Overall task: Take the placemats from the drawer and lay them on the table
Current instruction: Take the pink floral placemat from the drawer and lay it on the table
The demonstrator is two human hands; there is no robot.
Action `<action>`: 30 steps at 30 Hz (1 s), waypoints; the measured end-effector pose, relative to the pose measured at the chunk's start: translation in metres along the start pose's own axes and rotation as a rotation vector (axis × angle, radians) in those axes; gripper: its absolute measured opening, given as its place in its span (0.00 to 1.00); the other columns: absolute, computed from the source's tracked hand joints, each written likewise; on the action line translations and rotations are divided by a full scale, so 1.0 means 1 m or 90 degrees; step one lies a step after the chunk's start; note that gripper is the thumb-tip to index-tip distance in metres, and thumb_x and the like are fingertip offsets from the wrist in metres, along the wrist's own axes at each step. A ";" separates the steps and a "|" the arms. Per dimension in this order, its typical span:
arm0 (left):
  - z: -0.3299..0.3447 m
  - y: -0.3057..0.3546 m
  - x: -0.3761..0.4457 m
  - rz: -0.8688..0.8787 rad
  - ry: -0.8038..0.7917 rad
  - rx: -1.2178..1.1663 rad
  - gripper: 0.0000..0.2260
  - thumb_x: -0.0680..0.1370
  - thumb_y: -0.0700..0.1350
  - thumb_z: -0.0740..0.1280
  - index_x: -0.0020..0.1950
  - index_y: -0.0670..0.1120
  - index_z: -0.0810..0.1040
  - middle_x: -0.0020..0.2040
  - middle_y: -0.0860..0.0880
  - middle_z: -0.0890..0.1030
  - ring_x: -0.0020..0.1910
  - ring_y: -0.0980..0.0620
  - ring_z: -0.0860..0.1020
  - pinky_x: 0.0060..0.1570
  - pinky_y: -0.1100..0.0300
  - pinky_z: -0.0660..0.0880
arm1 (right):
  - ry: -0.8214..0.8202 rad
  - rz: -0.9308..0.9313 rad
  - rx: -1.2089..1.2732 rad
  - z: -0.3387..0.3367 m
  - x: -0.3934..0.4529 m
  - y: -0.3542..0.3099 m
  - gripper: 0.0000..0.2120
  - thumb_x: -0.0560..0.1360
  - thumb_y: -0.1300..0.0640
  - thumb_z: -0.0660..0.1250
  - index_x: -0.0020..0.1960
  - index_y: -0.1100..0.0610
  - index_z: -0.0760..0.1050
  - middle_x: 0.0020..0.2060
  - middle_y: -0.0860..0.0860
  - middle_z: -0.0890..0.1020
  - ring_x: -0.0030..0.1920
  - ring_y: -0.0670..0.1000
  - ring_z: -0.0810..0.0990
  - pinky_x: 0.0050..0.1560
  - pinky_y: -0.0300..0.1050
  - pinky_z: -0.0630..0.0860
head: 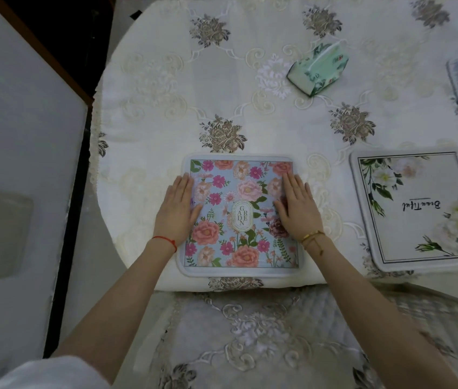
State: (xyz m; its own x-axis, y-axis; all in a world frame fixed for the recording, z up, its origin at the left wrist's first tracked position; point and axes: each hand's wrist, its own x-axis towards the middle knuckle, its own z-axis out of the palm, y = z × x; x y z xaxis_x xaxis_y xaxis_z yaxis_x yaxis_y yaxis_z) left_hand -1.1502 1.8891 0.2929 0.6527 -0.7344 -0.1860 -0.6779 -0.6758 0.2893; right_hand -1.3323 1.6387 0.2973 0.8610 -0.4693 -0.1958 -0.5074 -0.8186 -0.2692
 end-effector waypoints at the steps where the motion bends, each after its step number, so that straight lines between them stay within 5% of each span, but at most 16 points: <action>1: 0.002 0.002 -0.007 -0.003 0.007 -0.002 0.29 0.82 0.54 0.52 0.78 0.43 0.46 0.79 0.45 0.49 0.78 0.50 0.46 0.76 0.55 0.44 | 0.001 0.002 0.000 0.002 -0.008 -0.001 0.32 0.80 0.43 0.45 0.77 0.58 0.45 0.77 0.54 0.51 0.77 0.51 0.47 0.76 0.49 0.44; 17: 0.027 0.019 -0.102 0.007 0.003 -0.008 0.30 0.81 0.58 0.49 0.78 0.43 0.48 0.79 0.48 0.48 0.77 0.53 0.46 0.76 0.54 0.48 | -0.031 -0.020 0.011 0.020 -0.107 0.002 0.36 0.77 0.36 0.41 0.77 0.57 0.41 0.77 0.51 0.46 0.76 0.49 0.41 0.76 0.47 0.41; 22: 0.028 0.025 -0.122 0.011 -0.014 -0.014 0.32 0.79 0.60 0.45 0.78 0.43 0.48 0.78 0.47 0.49 0.77 0.53 0.45 0.75 0.59 0.43 | -0.054 -0.029 -0.009 0.017 -0.123 -0.001 0.38 0.77 0.34 0.41 0.77 0.57 0.39 0.77 0.51 0.42 0.76 0.49 0.39 0.76 0.47 0.40; 30: 0.032 0.070 -0.110 0.007 -0.044 -0.023 0.35 0.80 0.61 0.52 0.78 0.43 0.41 0.79 0.45 0.41 0.77 0.49 0.39 0.76 0.53 0.44 | -0.085 -0.075 -0.059 0.026 -0.110 -0.055 0.40 0.75 0.33 0.38 0.76 0.59 0.36 0.76 0.54 0.39 0.76 0.51 0.35 0.75 0.47 0.36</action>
State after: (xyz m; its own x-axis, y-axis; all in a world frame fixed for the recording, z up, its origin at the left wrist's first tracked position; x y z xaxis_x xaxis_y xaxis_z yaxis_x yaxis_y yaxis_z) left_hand -1.2799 1.9201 0.3040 0.6194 -0.7455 -0.2462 -0.6721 -0.6656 0.3245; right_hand -1.3995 1.7440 0.3088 0.8988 -0.3257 -0.2933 -0.3932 -0.8949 -0.2112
